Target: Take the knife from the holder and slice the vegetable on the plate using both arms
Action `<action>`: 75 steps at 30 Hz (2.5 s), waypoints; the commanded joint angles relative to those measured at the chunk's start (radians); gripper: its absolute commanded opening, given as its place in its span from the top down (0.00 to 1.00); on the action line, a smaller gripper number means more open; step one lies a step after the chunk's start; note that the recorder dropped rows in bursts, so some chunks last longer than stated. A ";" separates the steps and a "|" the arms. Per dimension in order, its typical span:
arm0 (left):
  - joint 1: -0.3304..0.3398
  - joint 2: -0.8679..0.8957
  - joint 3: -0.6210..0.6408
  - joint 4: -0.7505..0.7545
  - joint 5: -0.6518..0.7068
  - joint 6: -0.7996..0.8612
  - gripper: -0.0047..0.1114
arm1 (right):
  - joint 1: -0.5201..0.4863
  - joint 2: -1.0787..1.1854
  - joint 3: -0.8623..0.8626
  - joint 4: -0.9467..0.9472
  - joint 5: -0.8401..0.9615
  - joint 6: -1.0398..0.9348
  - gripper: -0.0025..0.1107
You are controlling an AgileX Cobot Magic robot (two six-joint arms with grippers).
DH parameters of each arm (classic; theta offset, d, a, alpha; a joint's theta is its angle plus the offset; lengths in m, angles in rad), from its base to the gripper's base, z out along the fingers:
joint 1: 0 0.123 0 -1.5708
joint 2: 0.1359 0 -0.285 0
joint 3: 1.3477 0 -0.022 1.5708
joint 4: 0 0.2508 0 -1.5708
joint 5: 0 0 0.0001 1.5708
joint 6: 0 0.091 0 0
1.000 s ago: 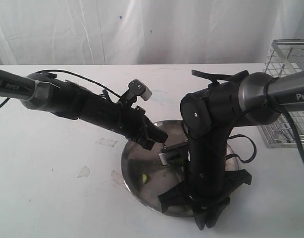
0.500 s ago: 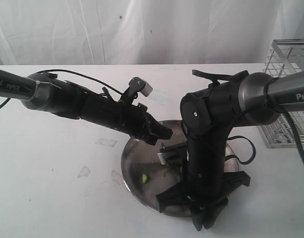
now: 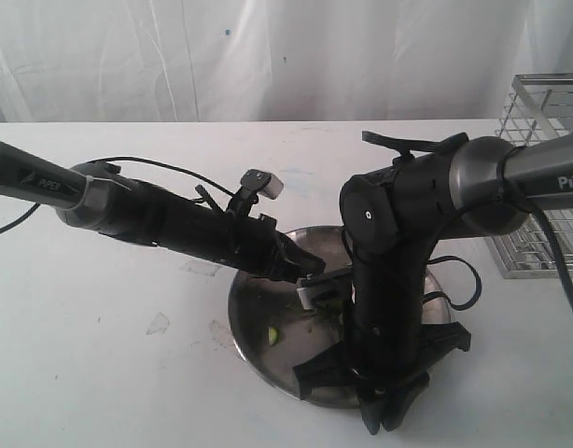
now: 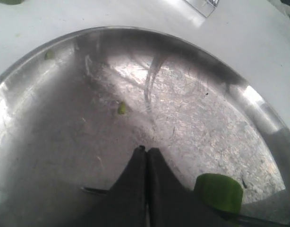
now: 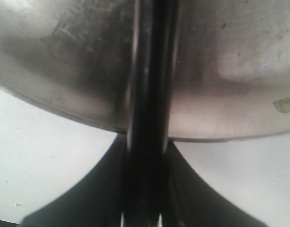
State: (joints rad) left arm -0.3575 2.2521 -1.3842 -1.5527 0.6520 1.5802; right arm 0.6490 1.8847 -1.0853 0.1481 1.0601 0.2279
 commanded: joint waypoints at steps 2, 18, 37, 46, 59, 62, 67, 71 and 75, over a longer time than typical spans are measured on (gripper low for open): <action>-0.006 0.003 -0.001 -0.015 0.034 0.017 0.96 | 0.002 -0.010 0.007 -0.008 -0.022 -0.004 0.98; -0.104 0.006 0.059 0.279 -0.188 -0.168 0.96 | 0.002 0.030 0.059 -0.011 -0.095 -0.004 0.98; -0.104 0.006 0.059 0.446 -0.076 -0.304 0.96 | 0.002 0.030 0.059 -0.507 0.055 0.134 0.98; -0.104 -0.040 0.055 0.409 -0.057 -0.329 0.96 | 0.002 0.030 0.059 -0.573 0.087 0.031 0.98; -0.104 -0.204 0.057 0.447 -0.081 -0.383 0.96 | -0.001 0.030 0.059 -0.567 0.089 -0.166 0.98; -0.104 -0.204 0.068 0.468 -0.083 -0.428 0.96 | -0.001 0.030 0.059 -0.565 0.091 -0.180 0.98; -0.104 -0.216 0.080 0.435 -0.085 -0.430 0.96 | -0.001 0.030 0.059 -0.555 0.025 -0.183 0.98; -0.104 -0.252 0.080 0.390 -0.128 -0.459 0.96 | -0.003 0.030 0.059 -0.399 -0.035 -0.308 0.98; -0.104 -0.322 0.080 0.391 -0.202 -0.463 0.96 | -0.003 0.030 0.059 -0.269 -0.037 -0.408 0.98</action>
State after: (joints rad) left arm -0.4537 1.9831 -1.3085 -1.1368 0.4750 1.1301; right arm 0.6479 1.9082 -1.0278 -0.2421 1.0700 -0.1142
